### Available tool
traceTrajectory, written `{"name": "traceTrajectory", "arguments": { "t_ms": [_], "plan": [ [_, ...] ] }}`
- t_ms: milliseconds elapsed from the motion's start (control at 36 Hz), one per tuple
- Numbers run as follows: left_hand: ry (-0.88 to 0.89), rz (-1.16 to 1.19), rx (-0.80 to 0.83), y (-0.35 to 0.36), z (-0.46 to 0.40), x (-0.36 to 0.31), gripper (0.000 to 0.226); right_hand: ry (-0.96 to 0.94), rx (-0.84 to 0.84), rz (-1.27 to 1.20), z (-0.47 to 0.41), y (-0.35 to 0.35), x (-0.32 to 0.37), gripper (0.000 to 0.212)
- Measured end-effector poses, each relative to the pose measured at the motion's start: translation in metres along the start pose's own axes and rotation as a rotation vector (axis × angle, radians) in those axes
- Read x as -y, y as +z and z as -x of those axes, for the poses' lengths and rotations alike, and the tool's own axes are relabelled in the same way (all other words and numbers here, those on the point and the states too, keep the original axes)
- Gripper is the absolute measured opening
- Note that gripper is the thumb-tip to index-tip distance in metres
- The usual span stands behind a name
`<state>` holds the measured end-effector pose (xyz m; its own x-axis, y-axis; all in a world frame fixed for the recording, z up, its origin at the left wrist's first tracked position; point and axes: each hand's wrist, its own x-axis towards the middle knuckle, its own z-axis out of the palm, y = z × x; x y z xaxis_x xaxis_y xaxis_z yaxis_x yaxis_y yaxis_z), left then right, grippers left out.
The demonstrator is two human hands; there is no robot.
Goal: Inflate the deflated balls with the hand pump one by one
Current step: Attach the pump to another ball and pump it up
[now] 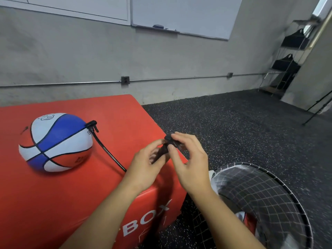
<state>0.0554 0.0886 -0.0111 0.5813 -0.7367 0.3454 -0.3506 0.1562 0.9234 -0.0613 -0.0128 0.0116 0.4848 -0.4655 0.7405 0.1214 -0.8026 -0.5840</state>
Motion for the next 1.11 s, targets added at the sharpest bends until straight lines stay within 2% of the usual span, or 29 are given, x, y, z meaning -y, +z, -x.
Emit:
{"name": "traceTrajectory", "arguments": {
  "t_ms": [139, 222, 333, 500, 639, 778, 1111],
  "plan": [
    [0.016, -0.049, 0.011, 0.006, 0.001, 0.001, 0.046, 0.023, -0.02, -0.003, -0.002, -0.017, -0.001, 0.025],
    [0.028, -0.118, 0.022, 0.01, 0.001, 0.004, 0.047, 0.062, -0.129, -0.034, -0.009, -0.028, 0.001, 0.025],
    [0.036, -0.183, 0.055, 0.017, 0.002, 0.006, 0.034, 0.121, -0.286, -0.109, -0.021, -0.05, -0.001, 0.024],
    [0.05, -0.253, 0.096, 0.024, 0.002, 0.006, 0.035, 0.205, -0.439, -0.186, -0.029, -0.081, -0.006, 0.023],
    [0.035, -0.255, 0.062, 0.023, 0.001, 0.006, 0.035, 0.142, -0.356, -0.122, -0.026, -0.08, -0.008, 0.028],
    [0.02, -0.24, 0.063, 0.02, 0.003, 0.005, 0.034, 0.129, -0.355, -0.147, -0.024, -0.076, -0.009, 0.032],
    [0.003, -0.19, 0.041, 0.015, 0.0, 0.007, 0.035, 0.055, -0.189, -0.067, -0.012, -0.044, -0.012, 0.033]
  ]
}}
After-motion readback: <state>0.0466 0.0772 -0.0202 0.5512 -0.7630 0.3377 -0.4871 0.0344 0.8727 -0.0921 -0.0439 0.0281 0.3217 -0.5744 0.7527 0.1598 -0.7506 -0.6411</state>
